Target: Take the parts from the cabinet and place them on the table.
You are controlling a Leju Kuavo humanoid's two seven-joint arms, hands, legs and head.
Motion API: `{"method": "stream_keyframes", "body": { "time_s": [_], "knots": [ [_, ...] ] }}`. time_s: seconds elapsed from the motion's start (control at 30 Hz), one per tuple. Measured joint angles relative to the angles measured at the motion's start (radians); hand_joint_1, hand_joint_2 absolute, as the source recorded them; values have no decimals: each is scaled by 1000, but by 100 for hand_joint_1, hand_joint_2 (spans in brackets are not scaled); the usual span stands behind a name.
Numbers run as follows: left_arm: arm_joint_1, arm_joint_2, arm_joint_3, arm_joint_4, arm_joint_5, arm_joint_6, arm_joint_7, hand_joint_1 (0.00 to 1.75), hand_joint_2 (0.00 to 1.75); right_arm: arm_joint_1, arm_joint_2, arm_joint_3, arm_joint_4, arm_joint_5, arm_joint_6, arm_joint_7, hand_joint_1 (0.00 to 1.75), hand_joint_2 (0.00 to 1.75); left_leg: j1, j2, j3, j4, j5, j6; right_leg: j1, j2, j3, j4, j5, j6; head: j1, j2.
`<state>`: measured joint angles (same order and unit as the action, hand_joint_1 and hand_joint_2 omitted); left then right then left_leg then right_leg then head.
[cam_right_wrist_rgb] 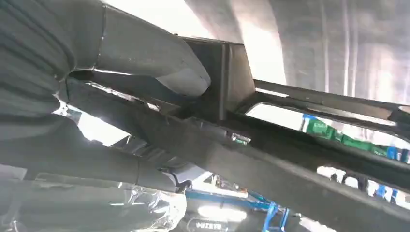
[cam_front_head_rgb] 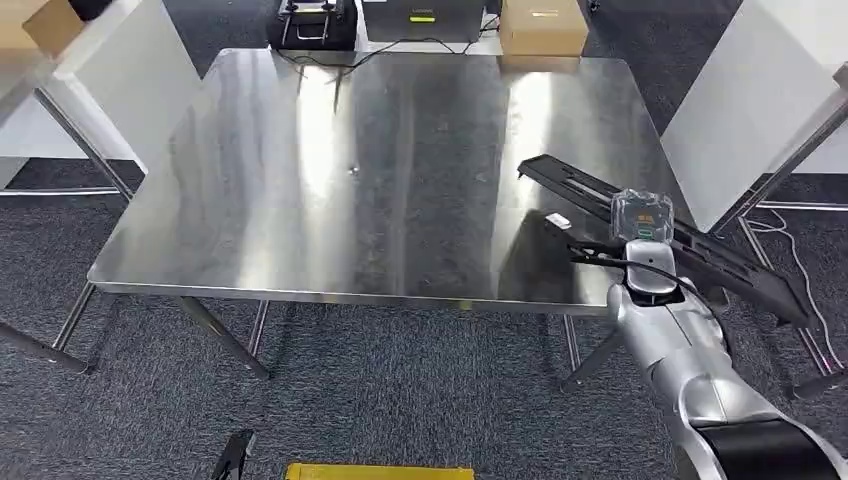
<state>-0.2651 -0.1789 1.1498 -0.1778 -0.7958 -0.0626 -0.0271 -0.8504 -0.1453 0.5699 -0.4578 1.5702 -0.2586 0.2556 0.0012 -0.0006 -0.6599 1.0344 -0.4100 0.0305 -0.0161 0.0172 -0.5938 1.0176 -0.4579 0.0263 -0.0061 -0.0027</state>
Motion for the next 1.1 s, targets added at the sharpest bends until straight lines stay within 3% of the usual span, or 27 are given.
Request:
{"method": "stream_keyframes", "body": {
  "time_s": [0.03, 0.07, 0.1, 0.13, 0.2, 0.23, 0.27, 0.3, 0.37, 0.4, 0.43, 0.47, 0.57, 0.6, 0.63, 0.67, 0.73, 0.77, 0.8, 0.83, 0.9, 0.93, 0.97, 1.0, 1.1],
  "knots": [
    [0, 0, 0, 0, 0, 0, 0, 0, 175, -3, 2, 1, 0, 0, -2, -3, 175, 175, -2, -2, 1, 1, -3, 5, 0, 0, 2, -7, -1, 7, 0, 0],
    [0, -1, 0, 0, 0, 0, 0, 0, 175, -7, 3, 3, 0, 0, -3, -9, 175, 175, 1, -2, 10, -11, 0, 10, 10, 0, 11, -8, -5, 16, 0, 0],
    [0, -2, 0, 0, 0, 0, 1, 0, 175, -8, 5, 6, 0, 0, -5, -17, 175, 175, 6, -2, 23, -21, 3, 14, 0, -11, -1, 11, -12, 18, 0, 0],
    [-2, -1, 0, 0, 0, 0, 1, 0, 175, -14, 14, 15, 0, 0, -8, -26, 175, 175, 6, -1, 26, -24, 0, 22, 5, -13, -24, 57, -33, 13, 2, 0],
    [-3, 0, 0, 0, 0, 1, 1, 0, 175, -20, 24, 33, 2, 0, -13, -38, 175, 175, 5, -2, 29, -24, -3, 30, 2, -12, -112, 208, -84, 4, 1, 0],
    [-3, -1, 1, 0, 0, 1, 1, 0, 175, -20, 30, 43, 2, 0, -14, -41, 175, 175, 5, -2, 30, -23, -6, 32, 2, -12, -152, 273, -95, 6, 4, 0],
    [-1, -2, 1, 0, 0, 1, 1, 0, 175, -19, 39, 54, 5, 0, -15, -47, 175, 175, 5, -3, 33, -23, -10, 32, 0, -12, -179, 303, -92, 13, 3, 0],
    [1, -3, 1, 0, -1, 1, 1, 0, 175, -19, 47, 62, 6, 0, -16, -55, 175, 175, 6, -4, 38, -23, -14, 30, -3, -13, -178, 280, -69, 22, 4, 0],
    [2, -5, 1, 0, -4, 1, 1, 0, 175, -24, 70, 82, 6, 0, -22, -65, 175, 175, 8, -7, 52, -19, -27, 21, -12, -15, -120, 127, 20, 48, 3, 0],
    [2, -5, 1, 0, -7, 1, 1, 0, 175, -28, 78, 92, 8, 0, -26, -71, 175, 175, 8, -7, 58, -16, -35, 15, -15, -20, -88, 46, 59, 55, 4, 0],
    [1, -5, 1, 0, -8, 1, 1, 0, 175, -34, 88, 103, 10, 0, -34, -77, 175, 175, -2, -7, 56, -7, -45, 6, -10, -25, -57, 0, 65, 51, 5, 0],
    [1, -5, 1, 0, -10, 1, 1, 0, 175, -35, 98, 111, 11, 0, -38, -83, 175, 175, -1, -8, 58, -7, -49, 2, -7, -19, -58, -1, 61, 34, 1, 0],
    [1, -6, 1, 0, -12, 0, 1, 0, 175, -34, 122, 130, 14, 0, -43, -93, 175, 175, 7, -4, 62, -10, -57, -11, -5, -17, -56, -3, 55, 13, -2, 0],
    [0, -5, 1, 0, -14, 0, 1, 0, 175, -35, 133, 132, 13, 0, -45, -95, 175, 175, 12, -3, 54, -3, -66, -19, -14, -15, -48, -6, 53, 5, -2, 0],
    [0, -4, 1, 0, -18, -2, 1, 0, 175, -35, 139, 135, 13, 0, -48, -97, 175, 175, 11, -3, 44, 36, -85, -24, -14, -15, -40, -6, 47, -5, -5, 0],
    [0, -5, 1, 0, -18, -3, 0, 0, 175, -35, 145, 140, 14, 0, -53, -99, 175, 175, 12, -3, 11, 105, -116, -29, -14, -15, -34, -6, 42, -11, -7, 0],
    [1, -5, 1, 0, -19, -5, 0, 0, 175, -34, 157, 151, 15, 0, -55, -104, 175, 175, 16, -3, -82, 266, -171, -36, -12, -14, -26, -6, 35, -20, -6, 0],
    [1, -5, 1, 0, -19, -5, 0, 0, 175, -31, 160, 155, 16, 0, -55, -106, 175, 175, 18, -3, -114, 304, -170, -37, -12, -12, -23, -6, 32, -23, -5, 0],
    [1, -5, 1, 0, -19, -5, 0, 0, 175, -30, 163, 156, 17, 0, -55, -106, 175, 175, 19, -3, -120, 290, -143, -38, -13, -10, -18, -6, 28, -20, -5, 0],
    [1, -3, 1, 0, -19, -5, 0, 0, 175, -30, 165, 156, 18, 0, -55, -106, 175, 175, 21, -2, -104, 233, -94, -38, -14, -9, -11, -6, 22, -17, -6, 0],
    [1, -1, 1, 0, -20, -5, 0, 0, 175, -30, 167, 157, 18, 0, -56, -106, 175, 175, 25, -2, -33, 65, 6, -37, -17, -7, 5, -5, 12, -8, -6, 0],
    [1, -1, 1, 0, -21, -5, -1, 0, 175, -30, 168, 157, 18, 0, -57, -107, 175, 175, 27, -3, -11, 15, 16, -35, -15, -7, 8, -6, 8, -2, -6, 0],
    [-1, -2, 1, 0, -23, -6, -1, 0, 175, -33, 170, 157, 18, 0, -66, -108, 175, 175, 20, -5, 8, -7, 1, -31, -3, -5, 2, -3, 5, 4, -5, 0],
    [-2, -3, 1, 0, -26, -6, 0, 0, 175, -32, 172, 157, 18, 0, -71, -108, 175, 175, 23, -4, 7, -8, 5, -28, 0, -5, -1, -3, 6, 6, -5, 0],
    [-1, -6, 1, 0, -28, 3, 16, 0, 175, -23, 179, 158, 22, 0, -76, -114, 175, 175, 13, -10, 6, -8, 4, -26, 2, -8, 5, -13, 7, 6, -3, 0]
  ]
}}
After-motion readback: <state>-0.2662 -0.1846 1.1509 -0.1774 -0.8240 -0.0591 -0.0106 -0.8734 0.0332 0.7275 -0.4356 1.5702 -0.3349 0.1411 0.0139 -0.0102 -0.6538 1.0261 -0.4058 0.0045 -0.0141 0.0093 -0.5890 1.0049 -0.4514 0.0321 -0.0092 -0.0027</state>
